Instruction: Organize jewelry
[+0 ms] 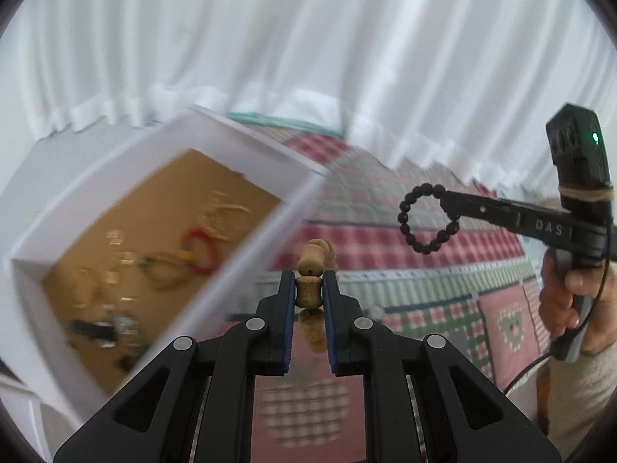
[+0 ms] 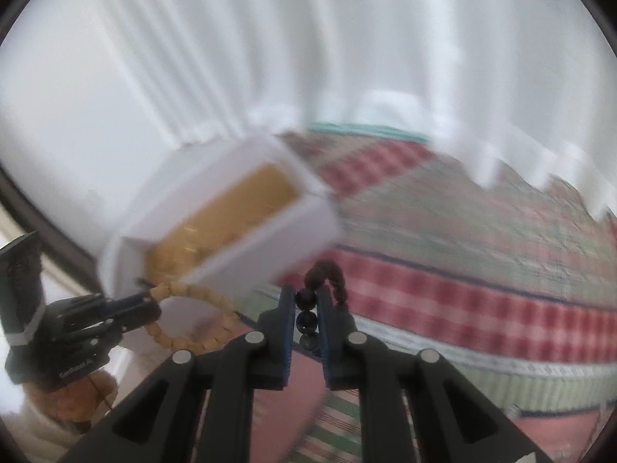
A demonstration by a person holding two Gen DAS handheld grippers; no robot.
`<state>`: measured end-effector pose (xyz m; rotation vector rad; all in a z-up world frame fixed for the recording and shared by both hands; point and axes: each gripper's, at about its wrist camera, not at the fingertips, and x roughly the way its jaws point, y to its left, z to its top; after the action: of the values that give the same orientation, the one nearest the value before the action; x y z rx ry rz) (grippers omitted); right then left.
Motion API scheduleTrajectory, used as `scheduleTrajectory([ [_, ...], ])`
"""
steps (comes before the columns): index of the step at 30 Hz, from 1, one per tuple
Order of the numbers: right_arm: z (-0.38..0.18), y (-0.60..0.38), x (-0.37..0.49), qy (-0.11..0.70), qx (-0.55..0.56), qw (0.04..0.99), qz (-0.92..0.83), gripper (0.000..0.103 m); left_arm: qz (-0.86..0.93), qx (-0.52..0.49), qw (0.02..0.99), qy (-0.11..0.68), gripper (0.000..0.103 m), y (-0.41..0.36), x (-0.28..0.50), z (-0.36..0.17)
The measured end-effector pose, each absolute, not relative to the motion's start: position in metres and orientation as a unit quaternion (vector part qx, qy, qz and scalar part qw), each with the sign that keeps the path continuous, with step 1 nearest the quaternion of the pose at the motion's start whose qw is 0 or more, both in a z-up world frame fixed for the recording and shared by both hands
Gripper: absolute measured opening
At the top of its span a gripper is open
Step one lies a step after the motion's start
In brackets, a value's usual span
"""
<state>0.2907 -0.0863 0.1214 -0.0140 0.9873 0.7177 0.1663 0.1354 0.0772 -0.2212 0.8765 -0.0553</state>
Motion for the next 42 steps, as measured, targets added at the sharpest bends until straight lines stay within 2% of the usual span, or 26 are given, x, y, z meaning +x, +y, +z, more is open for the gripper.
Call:
scheduleTrajectory([
  [4, 0.137, -0.011, 0.292, 0.447, -0.003, 0.801, 0.397, 0.012, 0.044, -0.112, 0.902, 0.415, 0.012, 0.199, 0.162, 0.088],
  [7, 0.132, 0.04, 0.296, 0.447, -0.011, 0.788, 0.424, 0.012, 0.098, -0.116, 0.894, 0.42, 0.012, 0.246, 0.167, 0.077],
  [15, 0.058, 0.146, 0.311, 0.505, -0.086, 0.748, 0.423, 0.012, 0.167, -0.132, 0.864, 0.457, 0.014, 0.301, 0.176, 0.006],
  [16, 0.048, 0.153, 0.31, 0.514, -0.093, 0.743, 0.419, 0.012, 0.173, -0.132, 0.862, 0.458, 0.018, 0.305, 0.172, 0.001],
  [17, 0.037, 0.158, 0.309, 0.523, -0.097, 0.736, 0.419, 0.013, 0.18, -0.13, 0.86, 0.459, 0.031, 0.306, 0.172, -0.003],
  [18, 0.023, 0.165, 0.308, 0.536, -0.099, 0.725, 0.421, 0.014, 0.187, -0.127, 0.859, 0.46, 0.04, 0.306, 0.17, -0.007],
  [20, 0.011, 0.171, 0.303, 0.547, -0.098, 0.717, 0.421, 0.016, 0.202, -0.119, 0.86, 0.454, 0.07, 0.306, 0.165, -0.009],
  [21, 0.007, 0.172, 0.299, 0.549, -0.097, 0.715, 0.423, 0.022, 0.215, -0.108, 0.861, 0.447, 0.076, 0.302, 0.16, -0.009],
  [22, 0.007, 0.169, 0.297, 0.545, -0.099, 0.718, 0.421, 0.026, 0.224, -0.098, 0.863, 0.442, 0.087, 0.298, 0.157, -0.007],
  [23, 0.01, 0.167, 0.293, 0.538, -0.105, 0.724, 0.418, 0.034, 0.234, -0.086, 0.865, 0.436, 0.097, 0.292, 0.155, -0.005],
  [24, 0.012, 0.168, 0.289, 0.527, -0.116, 0.733, 0.413, 0.041, 0.243, -0.075, 0.867, 0.428, 0.1, 0.287, 0.151, -0.002],
  [25, 0.017, 0.166, 0.285, 0.518, -0.124, 0.74, 0.41, 0.044, 0.252, -0.068, 0.868, 0.422, 0.101, 0.286, 0.15, 0.0],
  [27, 0.029, 0.164, 0.28, 0.501, -0.134, 0.753, 0.405, 0.058, 0.292, -0.053, 0.861, 0.413, 0.101, 0.276, 0.145, 0.006],
  [29, 0.044, 0.16, 0.271, 0.477, -0.144, 0.769, 0.401, 0.065, 0.312, -0.05, 0.855, 0.412, 0.101, 0.274, 0.144, 0.01],
  [33, 0.064, 0.155, 0.259, 0.453, -0.17, 0.789, 0.38, 0.078, 0.294, -0.131, 0.842, 0.432, 0.101, 0.278, 0.131, 0.016],
  [36, 0.067, 0.154, 0.255, 0.451, -0.193, 0.788, 0.371, 0.078, 0.287, -0.176, 0.837, 0.431, 0.101, 0.282, 0.122, 0.019],
  [42, 0.069, 0.152, 0.246, 0.443, -0.228, 0.789, 0.361, 0.078, 0.308, -0.168, 0.831, 0.431, 0.101, 0.275, 0.111, 0.031],
])
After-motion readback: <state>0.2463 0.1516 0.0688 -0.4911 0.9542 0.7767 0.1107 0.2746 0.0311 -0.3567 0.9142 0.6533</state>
